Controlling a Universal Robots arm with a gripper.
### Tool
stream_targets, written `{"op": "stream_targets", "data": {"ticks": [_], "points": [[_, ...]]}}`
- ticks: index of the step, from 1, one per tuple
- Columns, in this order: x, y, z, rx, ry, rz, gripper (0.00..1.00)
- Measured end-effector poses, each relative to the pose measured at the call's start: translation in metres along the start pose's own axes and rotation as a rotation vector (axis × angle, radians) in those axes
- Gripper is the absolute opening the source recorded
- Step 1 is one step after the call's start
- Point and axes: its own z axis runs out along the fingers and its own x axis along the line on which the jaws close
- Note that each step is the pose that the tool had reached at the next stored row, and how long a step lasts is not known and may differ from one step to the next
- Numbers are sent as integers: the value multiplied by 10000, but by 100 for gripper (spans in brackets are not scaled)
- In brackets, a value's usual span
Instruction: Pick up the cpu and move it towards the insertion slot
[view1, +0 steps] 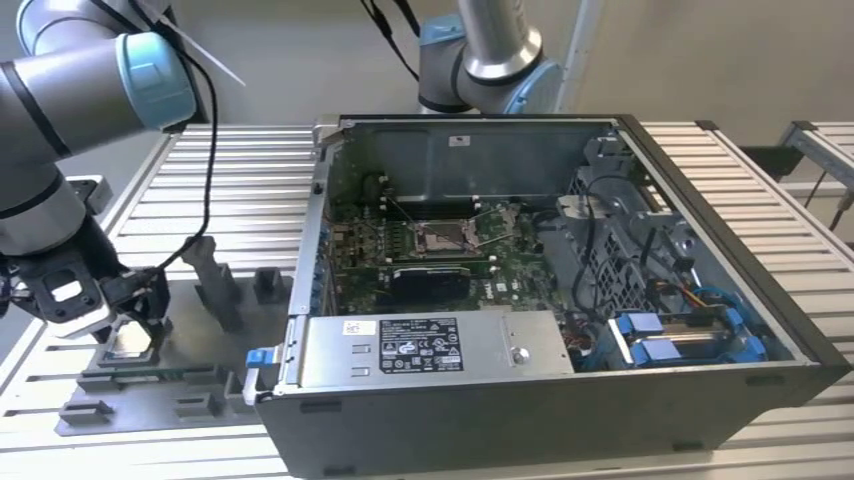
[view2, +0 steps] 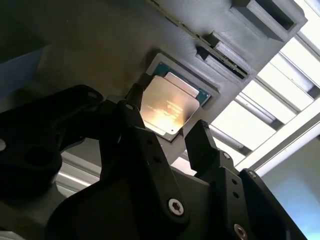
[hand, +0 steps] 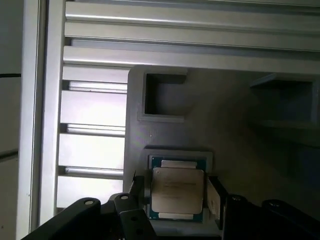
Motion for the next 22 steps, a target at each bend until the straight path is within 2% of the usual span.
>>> {"op": "stream_targets", "data": {"ticks": [11, 21, 22], "points": [[-10, -3, 64, 0, 3, -153, 100], [-10, -3, 69, -1, 1, -154, 100], [-10, -3, 69, 0, 1, -154, 0]]}}
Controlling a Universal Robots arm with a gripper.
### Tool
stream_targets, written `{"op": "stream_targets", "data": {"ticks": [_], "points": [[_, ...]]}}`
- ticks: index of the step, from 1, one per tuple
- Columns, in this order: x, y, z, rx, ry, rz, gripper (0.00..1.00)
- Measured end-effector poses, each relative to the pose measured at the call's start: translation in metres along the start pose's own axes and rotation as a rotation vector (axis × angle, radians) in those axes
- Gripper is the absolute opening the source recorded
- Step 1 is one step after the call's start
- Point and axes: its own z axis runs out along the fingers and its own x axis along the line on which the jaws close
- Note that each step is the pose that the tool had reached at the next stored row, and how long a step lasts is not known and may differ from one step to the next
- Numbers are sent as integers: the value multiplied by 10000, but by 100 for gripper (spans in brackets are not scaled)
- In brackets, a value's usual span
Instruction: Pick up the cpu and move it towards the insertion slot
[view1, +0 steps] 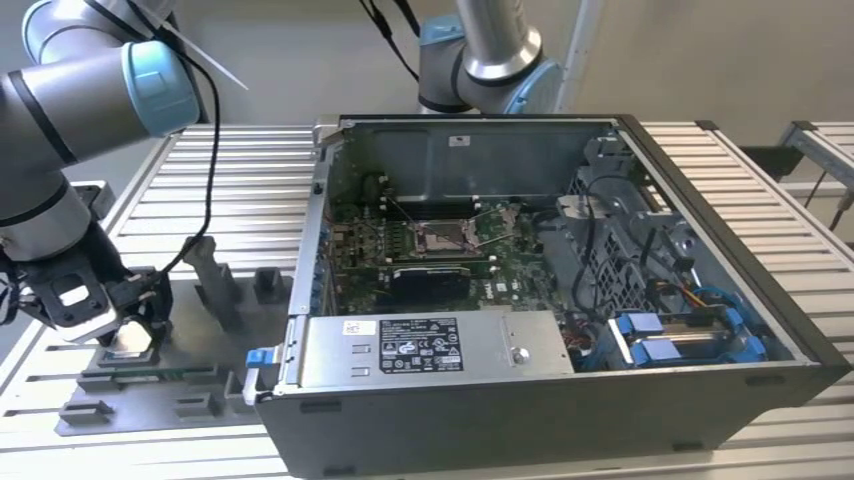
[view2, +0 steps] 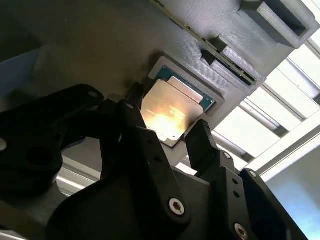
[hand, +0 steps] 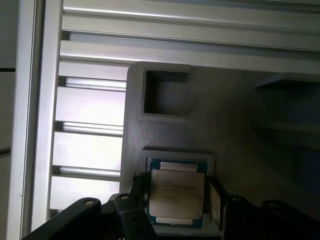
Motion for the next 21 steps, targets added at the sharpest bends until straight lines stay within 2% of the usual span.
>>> {"op": "stream_targets", "data": {"ticks": [8, 10, 14, 21], "points": [[0, 0, -1, 0, -1, 0, 0], [-1, 2, -24, -4, -8, 0, 0], [-1, 6, -153, 1, 0, 0, 0], [-4, 16, -420, 2, 0, 0, 0]]}}
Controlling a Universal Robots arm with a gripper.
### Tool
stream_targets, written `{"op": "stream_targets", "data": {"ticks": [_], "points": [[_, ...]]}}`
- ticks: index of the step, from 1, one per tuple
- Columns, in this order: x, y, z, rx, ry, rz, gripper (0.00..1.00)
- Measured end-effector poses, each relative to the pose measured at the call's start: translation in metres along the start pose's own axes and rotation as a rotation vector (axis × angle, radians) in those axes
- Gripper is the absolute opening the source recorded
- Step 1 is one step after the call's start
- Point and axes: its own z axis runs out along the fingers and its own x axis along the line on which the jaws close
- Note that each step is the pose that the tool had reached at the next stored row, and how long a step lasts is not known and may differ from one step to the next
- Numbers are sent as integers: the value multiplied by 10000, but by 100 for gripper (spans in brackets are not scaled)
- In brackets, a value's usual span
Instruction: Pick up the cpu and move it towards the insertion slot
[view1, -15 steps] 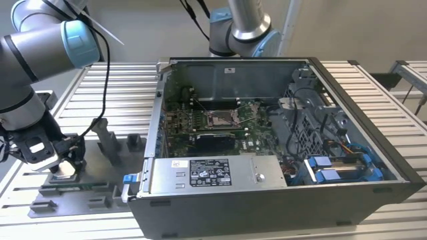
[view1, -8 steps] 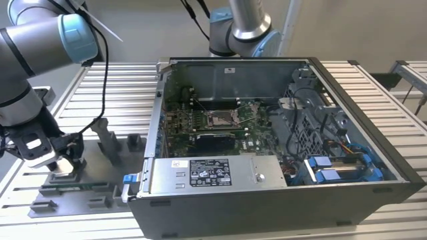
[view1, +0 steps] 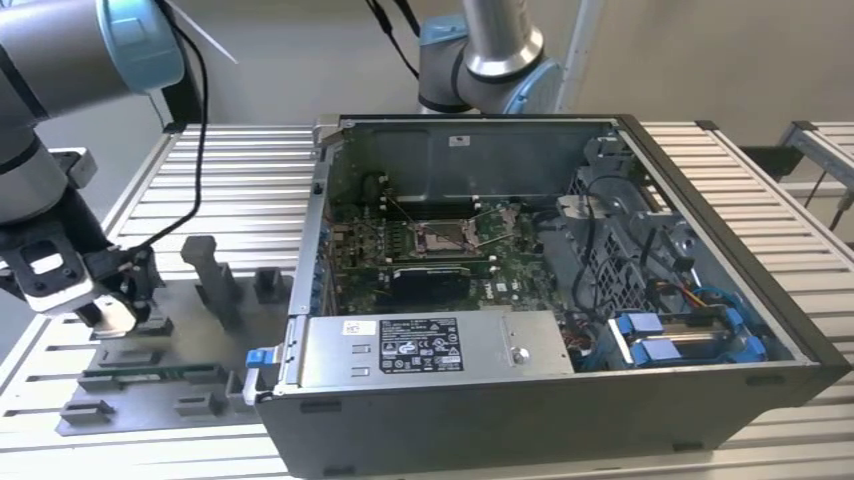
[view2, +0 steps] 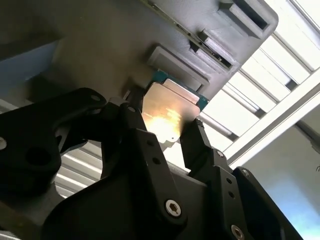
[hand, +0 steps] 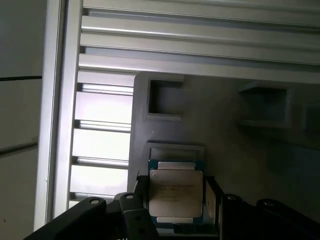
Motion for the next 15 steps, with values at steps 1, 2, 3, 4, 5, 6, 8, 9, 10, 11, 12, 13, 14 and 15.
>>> {"op": "stream_targets", "data": {"ticks": [1, 2, 3, 4, 5, 6, 8, 9, 10, 11, 12, 13, 14, 15], "points": [[0, 1, -33, 0, -1, 0, 0], [-1, 2, -64, 1, 1, 0, 0], [-1, 3, -88, 1, 1, 0, 0], [-1, 4, -109, 1, 0, 0, 0], [-1, 5, -134, 1, 0, 0, 0], [-1, 6, -156, 2, 0, 0, 0], [-2, 8, -208, 2, 1, 0, 0], [-2, 9, -231, 2, 1, 0, 0], [-3, 10, -253, 1, 0, 0, 0], [-3, 10, -276, 1, 1, 0, 0], [-3, 11, -298, 2, 1, 0, 0], [-3, 12, -318, 1, 1, 0, 0], [-3, 13, -339, 1, 1, 0, 0], [-4, 13, -360, 2, 1, 0, 0]]}}
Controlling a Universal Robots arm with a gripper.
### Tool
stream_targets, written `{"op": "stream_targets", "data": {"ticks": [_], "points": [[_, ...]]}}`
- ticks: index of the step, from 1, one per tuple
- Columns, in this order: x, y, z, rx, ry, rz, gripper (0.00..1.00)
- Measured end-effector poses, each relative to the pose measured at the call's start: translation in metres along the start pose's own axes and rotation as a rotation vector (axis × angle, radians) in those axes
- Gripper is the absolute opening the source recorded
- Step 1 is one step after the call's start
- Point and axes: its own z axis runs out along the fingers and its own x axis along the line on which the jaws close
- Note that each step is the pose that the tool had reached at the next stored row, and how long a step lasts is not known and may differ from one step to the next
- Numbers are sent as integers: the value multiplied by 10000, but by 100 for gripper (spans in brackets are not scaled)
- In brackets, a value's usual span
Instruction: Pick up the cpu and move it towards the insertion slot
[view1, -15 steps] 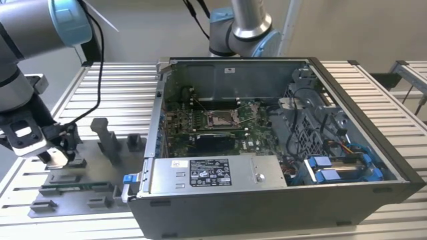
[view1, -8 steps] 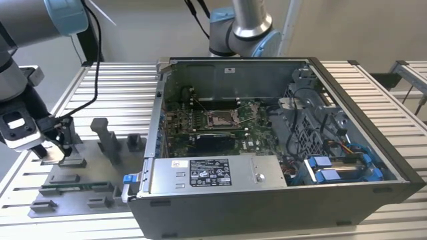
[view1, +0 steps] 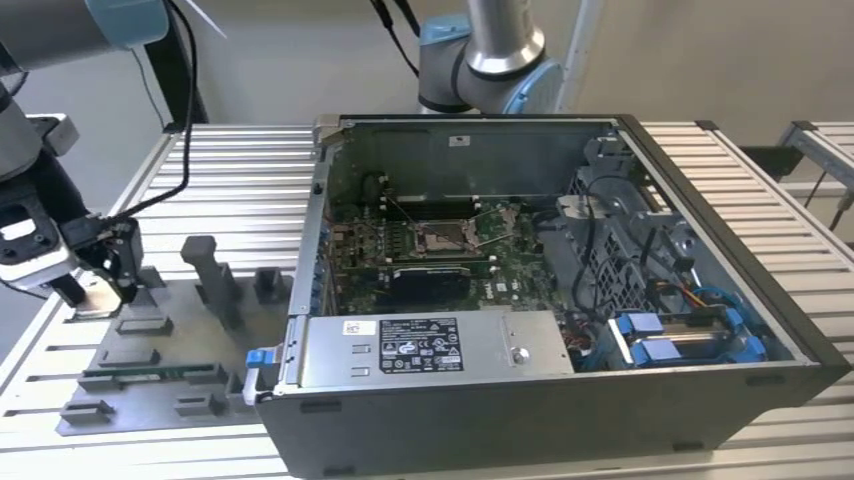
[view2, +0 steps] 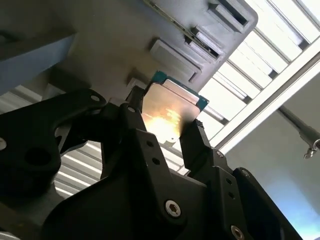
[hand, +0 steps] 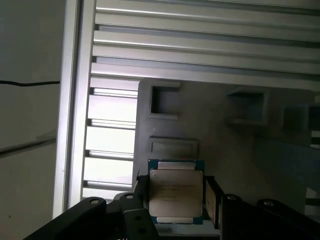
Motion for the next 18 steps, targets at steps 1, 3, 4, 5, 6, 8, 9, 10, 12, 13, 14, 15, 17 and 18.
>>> {"op": "stream_targets", "data": {"ticks": [1, 3, 4, 5, 6, 8, 9, 10, 12, 13, 14, 15, 17, 18], "points": [[0, 1, -23, 0, 0, 1, 0], [-1, 3, -76, -1, -1, 0, 0], [-1, 4, -105, -1, -1, 0, 0], [-1, 5, -140, 0, 0, 0, 0], [-2, 7, -176, 0, 1, 0, 0], [-3, 9, -255, 0, 1, 0, 0], [-3, 11, -297, -1, 1, 0, 0], [-4, 13, -338, -1, 1, 0, 0], [-4, 16, -425, 0, 2, 0, 0], [-5, 18, -470, -1, 1, 0, 0], [-5, 19, -514, -1, 1, 0, 0], [-5, 21, -558, 0, 2, 0, 0], [-7, 24, -640, 1, 0, 0, 0], [-7, 25, -679, 3, 2, 0, 0]]}}
